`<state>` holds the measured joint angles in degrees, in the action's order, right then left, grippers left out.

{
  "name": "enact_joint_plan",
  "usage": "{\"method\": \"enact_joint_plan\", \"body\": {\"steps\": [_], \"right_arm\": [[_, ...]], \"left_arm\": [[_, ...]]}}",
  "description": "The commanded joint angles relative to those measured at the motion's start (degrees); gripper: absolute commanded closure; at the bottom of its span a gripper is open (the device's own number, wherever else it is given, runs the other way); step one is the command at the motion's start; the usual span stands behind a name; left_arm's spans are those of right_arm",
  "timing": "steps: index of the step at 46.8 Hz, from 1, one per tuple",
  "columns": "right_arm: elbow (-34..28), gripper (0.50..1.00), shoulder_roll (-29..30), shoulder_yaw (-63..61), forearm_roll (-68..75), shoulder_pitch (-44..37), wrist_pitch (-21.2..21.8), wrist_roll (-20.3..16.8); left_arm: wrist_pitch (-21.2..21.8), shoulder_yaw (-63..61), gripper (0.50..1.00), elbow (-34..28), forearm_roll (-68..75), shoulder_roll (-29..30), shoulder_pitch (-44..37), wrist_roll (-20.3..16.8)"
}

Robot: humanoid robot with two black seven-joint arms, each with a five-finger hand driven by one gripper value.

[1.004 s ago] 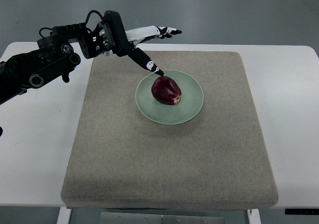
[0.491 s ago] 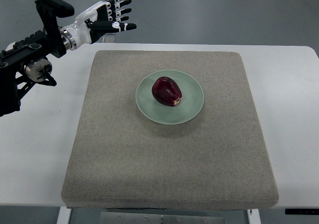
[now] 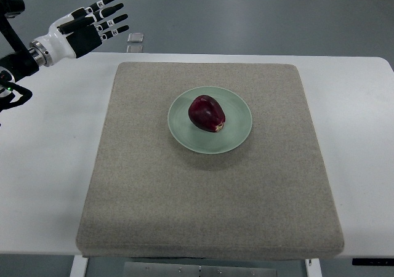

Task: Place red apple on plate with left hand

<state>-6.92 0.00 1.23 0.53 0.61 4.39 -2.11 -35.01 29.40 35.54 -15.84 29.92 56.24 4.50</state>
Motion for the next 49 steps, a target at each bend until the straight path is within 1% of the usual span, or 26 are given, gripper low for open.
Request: {"method": "enact_joint_plan", "body": {"steps": [1,6,8,49], "right_arm": [[0.0,0.57,0.0,0.0,0.0,0.0,0.0,0.0],[0.0,0.57,0.0,0.0,0.0,0.0,0.0,0.0],[0.0,0.57,0.0,0.0,0.0,0.0,0.0,0.0],[-1.2,0.57,0.0,-0.3,0.4,0.0,0.7,0.0]], "left_arm": [[0.0,3.3,0.5,0.0,-0.5,-0.2,-1.0,3.4],[0.0,5.3,0.5,-0.1,-0.5,-0.2,-1.8,6.8],[0.0,5.5,0.5,-0.1,-0.6,-0.1,-2.0,7.6],[0.0,5.6,0.5,-0.1,-0.5,0.0,-2.8,8.0]]}}
